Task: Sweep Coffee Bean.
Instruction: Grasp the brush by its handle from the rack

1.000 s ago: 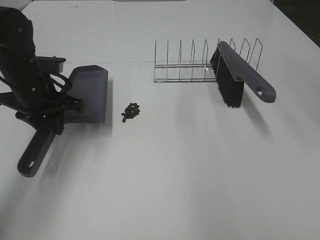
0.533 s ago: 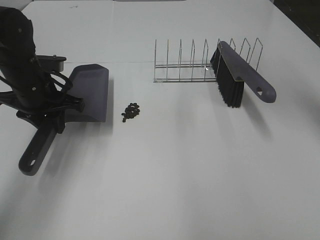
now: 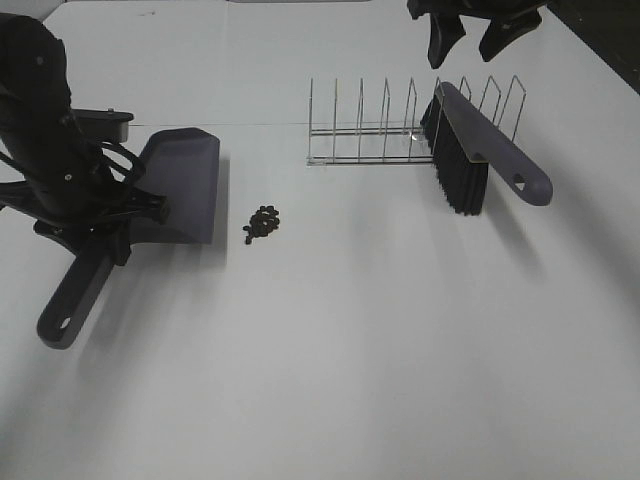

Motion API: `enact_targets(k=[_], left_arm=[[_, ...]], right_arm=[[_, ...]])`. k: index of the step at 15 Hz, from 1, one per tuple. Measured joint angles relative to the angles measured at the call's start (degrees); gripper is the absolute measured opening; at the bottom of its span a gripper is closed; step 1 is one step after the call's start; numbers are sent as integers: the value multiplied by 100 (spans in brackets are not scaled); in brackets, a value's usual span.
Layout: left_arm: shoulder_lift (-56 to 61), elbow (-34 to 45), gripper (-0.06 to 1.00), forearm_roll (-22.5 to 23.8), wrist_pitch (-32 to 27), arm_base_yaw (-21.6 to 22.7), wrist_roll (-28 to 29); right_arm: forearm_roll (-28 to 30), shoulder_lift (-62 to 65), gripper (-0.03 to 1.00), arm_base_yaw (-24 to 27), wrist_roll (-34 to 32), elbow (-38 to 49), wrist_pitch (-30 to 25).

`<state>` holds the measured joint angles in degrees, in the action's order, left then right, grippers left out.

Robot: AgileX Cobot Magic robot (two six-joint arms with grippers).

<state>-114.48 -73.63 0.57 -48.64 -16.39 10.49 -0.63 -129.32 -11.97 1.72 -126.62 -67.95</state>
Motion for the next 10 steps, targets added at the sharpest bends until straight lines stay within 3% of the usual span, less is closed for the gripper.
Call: enact_targets(k=[4, 10], left_arm=[[0, 0, 36, 0, 0, 0, 0], [0, 0, 36, -6, 0, 0, 0]], right_arm=[[544, -413, 57, 0, -86, -246, -6], [590, -928, 57, 6, -92, -246, 172]])
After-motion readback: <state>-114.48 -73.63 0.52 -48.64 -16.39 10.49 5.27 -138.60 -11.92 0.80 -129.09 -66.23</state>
